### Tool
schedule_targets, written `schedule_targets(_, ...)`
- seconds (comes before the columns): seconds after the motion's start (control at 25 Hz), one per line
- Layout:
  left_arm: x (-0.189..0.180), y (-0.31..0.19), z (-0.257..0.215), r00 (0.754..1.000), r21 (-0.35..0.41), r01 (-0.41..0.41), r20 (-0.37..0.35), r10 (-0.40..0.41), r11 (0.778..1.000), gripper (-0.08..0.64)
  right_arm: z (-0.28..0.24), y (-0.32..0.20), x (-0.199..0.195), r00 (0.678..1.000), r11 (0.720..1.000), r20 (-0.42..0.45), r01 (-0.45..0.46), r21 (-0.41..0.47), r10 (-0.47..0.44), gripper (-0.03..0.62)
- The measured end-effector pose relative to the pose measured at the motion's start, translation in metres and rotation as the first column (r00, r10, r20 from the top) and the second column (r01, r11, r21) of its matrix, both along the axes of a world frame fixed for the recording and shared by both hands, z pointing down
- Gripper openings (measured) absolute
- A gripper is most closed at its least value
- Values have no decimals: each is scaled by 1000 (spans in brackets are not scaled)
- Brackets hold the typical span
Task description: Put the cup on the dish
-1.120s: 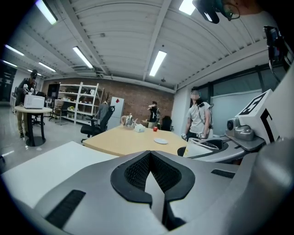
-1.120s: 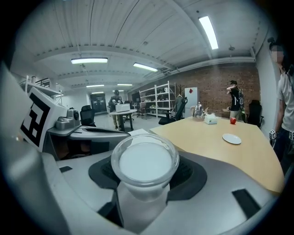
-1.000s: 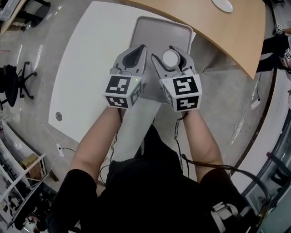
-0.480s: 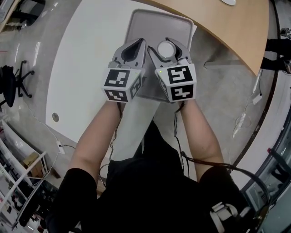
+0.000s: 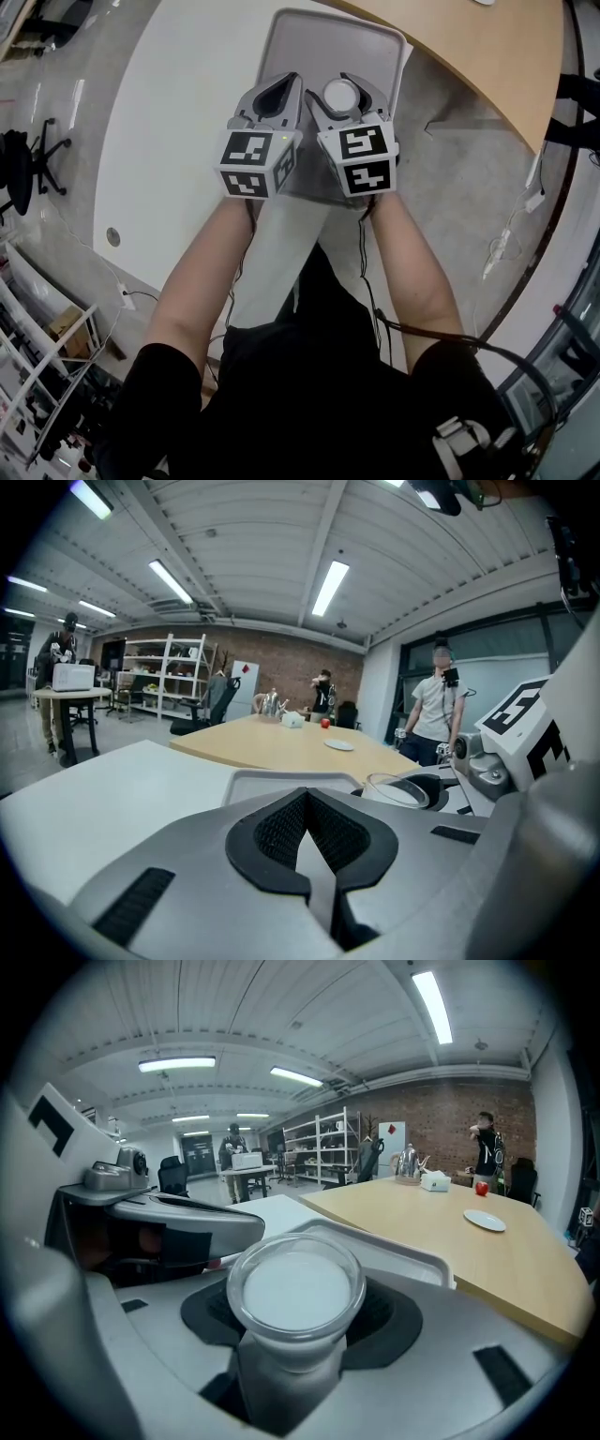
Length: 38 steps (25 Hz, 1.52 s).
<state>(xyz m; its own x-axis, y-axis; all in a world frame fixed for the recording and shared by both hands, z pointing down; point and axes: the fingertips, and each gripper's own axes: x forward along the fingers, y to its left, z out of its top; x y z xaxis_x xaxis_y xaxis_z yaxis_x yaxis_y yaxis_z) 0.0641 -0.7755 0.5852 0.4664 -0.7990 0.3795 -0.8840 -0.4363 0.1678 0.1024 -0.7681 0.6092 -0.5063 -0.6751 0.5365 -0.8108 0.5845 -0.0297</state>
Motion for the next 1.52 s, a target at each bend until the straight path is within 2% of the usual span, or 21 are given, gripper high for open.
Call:
schedule_targets(0.4,-2,-4,20,1000,-25,4,3,-4,1000,0,28,1,-5,1000,1000,-11,1,-26,-2,258)
schedule_targets(0.56,-3,-3,22,1000,-27,1,-6,-1,1000,0,30,3,-8,1000,1000,-26,1,0,-1,258)
schedule_targets(0.76,-7,-1,18,1000,-23,6,-10,-6,1000,0,29,3,-9,1000,1000,0,-20,11,20,258)
schedule_targets(0.92,-10,1,14,1000,-16,10,-13,-10,1000,0,25,5,-12,999,1000,38,-3,0,3,259)
schedule_targets(1.12,-20,6,-5,1000,4,16,-16,-16,1000,0,-3,5,-17,999,998,55,-2,55,-1,261)
schedule_targets(1.52,-38,42,-87,999,124,22,-34,-18,992,0,-96,32,-18,996,978,86,-45,205,27,261)
